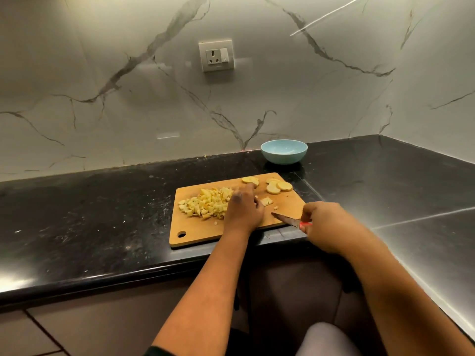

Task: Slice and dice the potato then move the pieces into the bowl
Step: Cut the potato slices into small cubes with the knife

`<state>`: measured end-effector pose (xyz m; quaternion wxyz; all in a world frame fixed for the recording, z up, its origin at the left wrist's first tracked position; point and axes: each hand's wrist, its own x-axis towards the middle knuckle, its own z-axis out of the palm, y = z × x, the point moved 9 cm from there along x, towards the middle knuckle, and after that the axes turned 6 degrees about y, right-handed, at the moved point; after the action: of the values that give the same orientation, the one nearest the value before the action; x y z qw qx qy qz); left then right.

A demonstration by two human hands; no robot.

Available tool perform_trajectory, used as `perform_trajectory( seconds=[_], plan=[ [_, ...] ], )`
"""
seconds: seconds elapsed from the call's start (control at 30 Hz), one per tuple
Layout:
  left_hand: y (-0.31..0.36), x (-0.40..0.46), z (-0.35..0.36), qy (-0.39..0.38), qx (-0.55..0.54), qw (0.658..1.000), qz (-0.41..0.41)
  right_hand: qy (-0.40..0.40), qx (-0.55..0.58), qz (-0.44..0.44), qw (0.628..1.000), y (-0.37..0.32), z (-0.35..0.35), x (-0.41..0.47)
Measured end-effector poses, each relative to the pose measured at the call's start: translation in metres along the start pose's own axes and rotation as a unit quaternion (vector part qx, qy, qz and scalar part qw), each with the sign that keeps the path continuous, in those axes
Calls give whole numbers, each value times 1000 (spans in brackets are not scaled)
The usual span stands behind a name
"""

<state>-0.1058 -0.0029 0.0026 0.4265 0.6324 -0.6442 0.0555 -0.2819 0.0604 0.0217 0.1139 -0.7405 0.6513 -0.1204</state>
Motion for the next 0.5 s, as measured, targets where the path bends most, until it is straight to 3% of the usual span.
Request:
perform_trajectory(
  seconds=[0.17,0.33,0.5],
  plan=[
    [7,5,2,-15,28,999,0,-18,269,70,961,44,-5,31],
    [30,6,35,-155,118,980,48,-37,304,66,950,41,-2,70],
    [29,12,35,-154,156,973,70,54,291,52,954,56,-3,92]
  ],
)
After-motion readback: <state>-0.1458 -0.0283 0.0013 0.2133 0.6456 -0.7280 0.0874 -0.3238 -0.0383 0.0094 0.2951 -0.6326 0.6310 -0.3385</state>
